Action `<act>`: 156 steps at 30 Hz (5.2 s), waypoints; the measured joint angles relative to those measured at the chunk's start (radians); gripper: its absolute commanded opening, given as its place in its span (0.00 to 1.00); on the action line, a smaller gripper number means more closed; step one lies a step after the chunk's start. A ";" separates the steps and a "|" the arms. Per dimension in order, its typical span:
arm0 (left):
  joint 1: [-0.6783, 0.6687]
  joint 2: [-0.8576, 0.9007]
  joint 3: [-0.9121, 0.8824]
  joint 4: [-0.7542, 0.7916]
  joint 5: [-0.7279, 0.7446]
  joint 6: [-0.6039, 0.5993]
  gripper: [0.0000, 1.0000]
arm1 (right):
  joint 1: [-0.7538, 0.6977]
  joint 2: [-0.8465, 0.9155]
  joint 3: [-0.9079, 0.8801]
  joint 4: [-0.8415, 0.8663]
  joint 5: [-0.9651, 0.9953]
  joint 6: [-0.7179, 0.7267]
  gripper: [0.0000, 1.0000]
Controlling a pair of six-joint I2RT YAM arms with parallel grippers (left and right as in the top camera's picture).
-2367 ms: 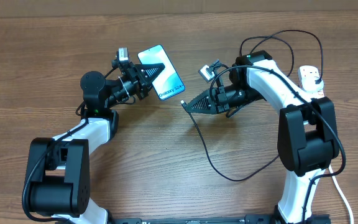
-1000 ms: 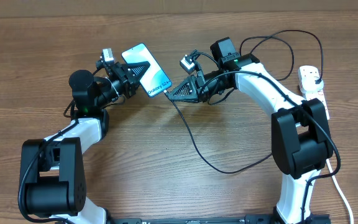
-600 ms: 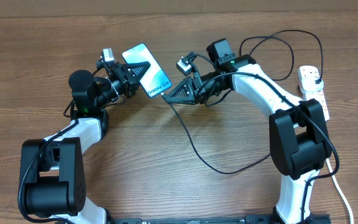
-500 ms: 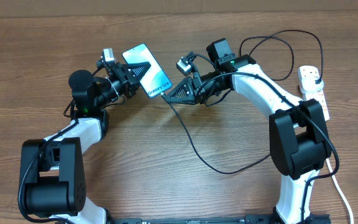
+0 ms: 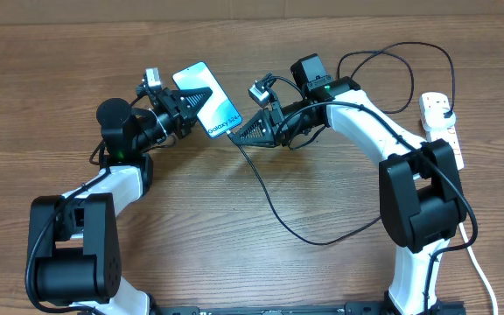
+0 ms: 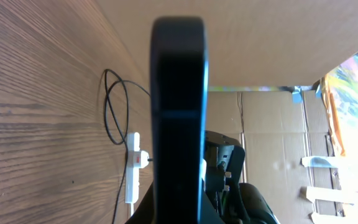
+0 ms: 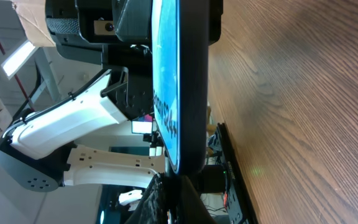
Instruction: Plug charger to phone and switch on socket
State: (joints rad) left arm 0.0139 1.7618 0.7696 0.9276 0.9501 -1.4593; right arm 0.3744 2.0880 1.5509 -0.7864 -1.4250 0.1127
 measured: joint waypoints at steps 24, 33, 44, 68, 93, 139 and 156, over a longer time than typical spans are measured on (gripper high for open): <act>0.002 0.000 0.000 0.000 -0.011 0.000 0.04 | 0.000 0.000 0.000 0.039 0.017 0.045 0.04; 0.008 0.000 0.001 0.000 -0.035 0.000 0.04 | 0.000 -0.005 0.000 0.124 0.046 0.109 0.04; 0.008 0.000 0.002 0.000 -0.049 0.001 0.04 | 0.001 -0.006 0.000 0.159 0.066 0.166 0.04; 0.014 0.000 0.032 -0.026 -0.058 0.091 0.04 | 0.007 -0.006 -0.005 0.299 0.095 0.339 0.04; -0.039 0.000 0.032 -0.121 0.020 0.159 0.04 | -0.012 -0.013 -0.008 0.206 0.122 0.274 0.48; -0.315 0.034 0.351 -1.242 -0.421 0.980 0.04 | -0.117 -0.479 -0.002 -0.383 0.831 -0.087 0.93; -0.315 0.155 0.352 -1.257 -0.479 0.900 0.04 | -0.117 -0.479 -0.002 -0.423 0.831 -0.087 0.95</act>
State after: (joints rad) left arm -0.3008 1.9171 1.1221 -0.3294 0.4713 -0.5598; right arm 0.2569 1.6093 1.5486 -1.2098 -0.5941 0.0257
